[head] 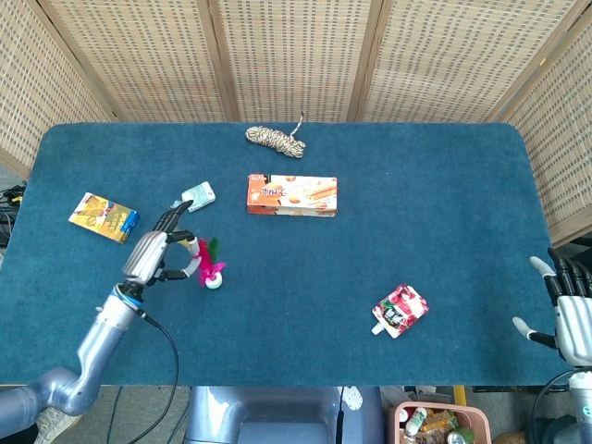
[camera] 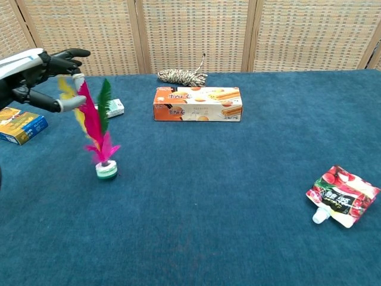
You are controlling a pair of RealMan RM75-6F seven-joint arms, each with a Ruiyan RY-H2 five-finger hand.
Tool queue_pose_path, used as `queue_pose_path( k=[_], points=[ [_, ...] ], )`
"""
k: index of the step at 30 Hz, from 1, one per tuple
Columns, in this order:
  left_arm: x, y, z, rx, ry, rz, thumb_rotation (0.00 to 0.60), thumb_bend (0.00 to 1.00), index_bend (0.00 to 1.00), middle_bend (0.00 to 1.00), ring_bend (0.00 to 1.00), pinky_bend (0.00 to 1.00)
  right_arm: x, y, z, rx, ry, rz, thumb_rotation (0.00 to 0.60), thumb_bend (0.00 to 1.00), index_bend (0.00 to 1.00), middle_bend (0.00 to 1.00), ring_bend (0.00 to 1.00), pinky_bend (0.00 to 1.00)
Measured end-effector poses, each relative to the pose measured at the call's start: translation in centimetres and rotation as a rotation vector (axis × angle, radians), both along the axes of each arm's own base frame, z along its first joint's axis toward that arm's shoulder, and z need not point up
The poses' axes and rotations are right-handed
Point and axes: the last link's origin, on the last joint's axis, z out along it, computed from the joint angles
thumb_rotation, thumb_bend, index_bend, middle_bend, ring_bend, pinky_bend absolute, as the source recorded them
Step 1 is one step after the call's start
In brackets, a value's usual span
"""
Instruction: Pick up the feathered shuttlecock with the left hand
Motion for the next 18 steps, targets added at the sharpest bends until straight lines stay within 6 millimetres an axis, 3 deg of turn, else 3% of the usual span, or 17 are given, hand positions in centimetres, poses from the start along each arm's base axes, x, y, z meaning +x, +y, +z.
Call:
queue_pose_path(
  k=[7,12,18],
  points=[
    [-1.6,-1.6,3.5,-0.066,0.098,0.017,0.600,0.00,0.00,0.00,0.00,0.00,0.1,0.0,0.0,0.002,-0.006,0.002,0.600,0.00,0.00,0.00,0.00,0.00],
    [-2.2,-3.2,7.5,0.020,0.101,0.003,0.600,0.00,0.00,0.00,0.00,0.00,0.3,0.2,0.0,0.002,-0.004,0.013,0.600,0.00,0.00,0.00,0.00,0.00],
    [-4.9,-6.4,11.7,0.172,0.175,0.047,0.600,0.00,0.00,0.00,0.00,0.00,0.6,0.5,0.1,-0.005,-0.001,0.028,0.600,0.00,0.00,0.00,0.00,0.00]
  ],
)
